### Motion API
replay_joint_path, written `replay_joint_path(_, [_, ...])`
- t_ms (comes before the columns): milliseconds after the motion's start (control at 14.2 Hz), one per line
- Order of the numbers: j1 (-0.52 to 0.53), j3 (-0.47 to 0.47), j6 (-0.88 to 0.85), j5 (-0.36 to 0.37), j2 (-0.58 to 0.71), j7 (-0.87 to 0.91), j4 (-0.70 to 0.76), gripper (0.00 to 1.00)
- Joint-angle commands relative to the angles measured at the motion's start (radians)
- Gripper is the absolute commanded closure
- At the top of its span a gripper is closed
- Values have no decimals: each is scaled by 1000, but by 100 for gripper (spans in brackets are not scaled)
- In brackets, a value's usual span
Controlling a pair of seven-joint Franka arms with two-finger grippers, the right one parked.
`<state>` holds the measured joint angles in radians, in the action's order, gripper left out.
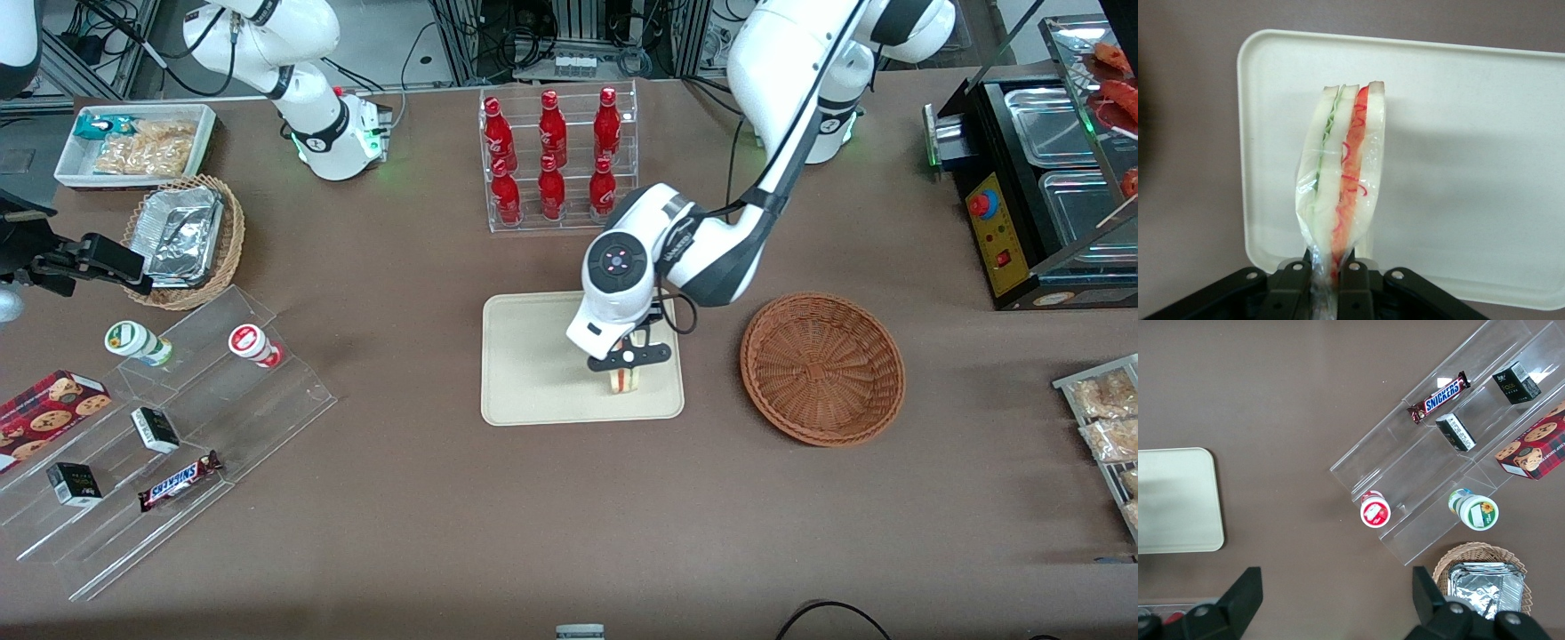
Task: Place sandwich from basket to tray
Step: 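Lift the sandwich and carry it over the beige tray, then lower the sandwich onto the tray and open the left gripper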
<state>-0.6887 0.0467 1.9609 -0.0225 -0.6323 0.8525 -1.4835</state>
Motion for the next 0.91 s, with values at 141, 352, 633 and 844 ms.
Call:
replay_joint_path(141, [-67,-14,-19,42,-92,109,118,97])
replay_joint_path(352, [-81,-14,-17,52,-124,128,135,97])
replay_joint_path(633, [-89,-10,-19,47,-133,122,137,97])
replay_joint_path(844, [-95,-4,-16,44,-145,115,137,88])
